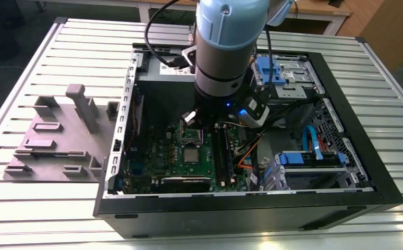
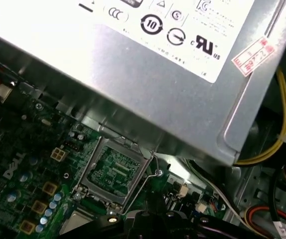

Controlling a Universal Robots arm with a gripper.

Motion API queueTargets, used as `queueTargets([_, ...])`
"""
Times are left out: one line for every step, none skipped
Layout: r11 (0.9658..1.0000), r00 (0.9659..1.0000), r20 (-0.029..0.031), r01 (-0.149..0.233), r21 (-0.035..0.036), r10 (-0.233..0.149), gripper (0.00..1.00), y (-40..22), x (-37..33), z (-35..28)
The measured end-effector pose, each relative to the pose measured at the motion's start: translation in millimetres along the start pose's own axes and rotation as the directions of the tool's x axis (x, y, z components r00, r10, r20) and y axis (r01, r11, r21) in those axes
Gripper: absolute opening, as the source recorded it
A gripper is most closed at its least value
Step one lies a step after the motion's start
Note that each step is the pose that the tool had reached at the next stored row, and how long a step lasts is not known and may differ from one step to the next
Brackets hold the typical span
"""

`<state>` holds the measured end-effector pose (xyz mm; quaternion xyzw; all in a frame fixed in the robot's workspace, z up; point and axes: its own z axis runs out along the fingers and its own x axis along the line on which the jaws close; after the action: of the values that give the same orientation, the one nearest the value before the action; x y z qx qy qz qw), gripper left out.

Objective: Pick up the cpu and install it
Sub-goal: 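Close the cpu cover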

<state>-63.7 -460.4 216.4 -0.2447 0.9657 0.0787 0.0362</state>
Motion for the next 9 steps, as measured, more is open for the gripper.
queueTargets([1.0000,1.0000,0.0002,0.000,-0.0001,0.000,0.10,0.7,-0.1,1.8])
queueTargets([1.0000,1.0000,0.0002,0.000,-0.0001,0.000,0.10,1.6,0.0,3.7])
queueTargets([1.0000,1.0000,0.0001,-0.001,0.0000,0.001,0.10,2.5,0.1,5.0])
queueTargets([1.0000,1.0000,0.0004,-0.001,0.0002,0.001,0.10,3.4,0.2,5.7])
queueTargets([1.0000,1.0000,0.0008,-0.001,0.0003,0.001,0.10,4.1,0.5,6.2])
queueTargets([1.0000,1.0000,0.0011,-0.001,0.0003,0.001,0.10,4.5,0.7,6.4])
queueTargets([1.0000,1.0000,0.0011,-0.001,0.0003,0.001,0.10,4.8,0.9,6.7])
queueTargets([1.0000,1.0000,0.0013,-0.001,0.0005,0.001,0.10,5.2,1.2,7.8])
queueTargets([1.0000,1.0000,0.0016,-0.001,0.0007,0.001,0.10,5.5,1.5,9.3])
